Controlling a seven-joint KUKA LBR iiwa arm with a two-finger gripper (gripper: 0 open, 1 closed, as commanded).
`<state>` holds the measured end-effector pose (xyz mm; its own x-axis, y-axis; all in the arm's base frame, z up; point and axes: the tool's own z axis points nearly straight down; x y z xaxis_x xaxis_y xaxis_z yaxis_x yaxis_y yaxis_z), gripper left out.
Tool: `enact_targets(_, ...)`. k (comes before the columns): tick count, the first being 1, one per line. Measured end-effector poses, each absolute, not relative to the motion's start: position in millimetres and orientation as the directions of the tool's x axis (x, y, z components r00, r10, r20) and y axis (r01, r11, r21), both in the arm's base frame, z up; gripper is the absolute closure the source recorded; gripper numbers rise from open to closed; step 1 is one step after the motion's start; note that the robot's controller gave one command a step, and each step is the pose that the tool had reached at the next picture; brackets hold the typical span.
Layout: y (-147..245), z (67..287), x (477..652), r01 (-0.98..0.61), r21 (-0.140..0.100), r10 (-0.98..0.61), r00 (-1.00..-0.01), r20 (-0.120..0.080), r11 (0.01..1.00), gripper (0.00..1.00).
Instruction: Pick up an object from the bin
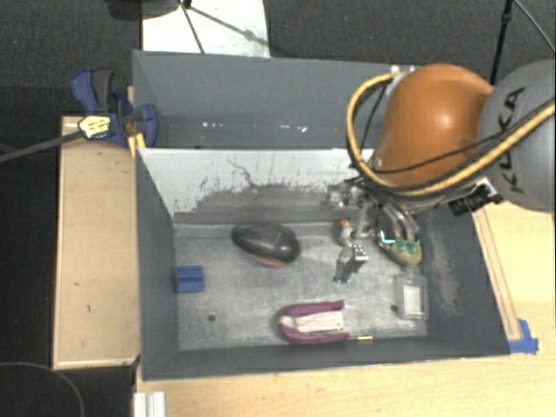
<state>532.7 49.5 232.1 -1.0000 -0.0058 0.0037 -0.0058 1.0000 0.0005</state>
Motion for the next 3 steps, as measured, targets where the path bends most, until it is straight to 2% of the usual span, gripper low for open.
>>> enact_targets(1, 59.8, 147.9, 583.9, -0.147, 0.001, -0.147, -0.989, 0.003, 0.989, 0.0)
enact_targets(2, 112.7, 68.0, 586.2, -0.222, 0.001, -0.222, -0.975, -0.001, 0.975, 0.0)
enact_targets(3, 110.3, 72.0, 586.7, -0.214, 0.001, -0.214, -0.977, 0.0, 0.977, 1.0)
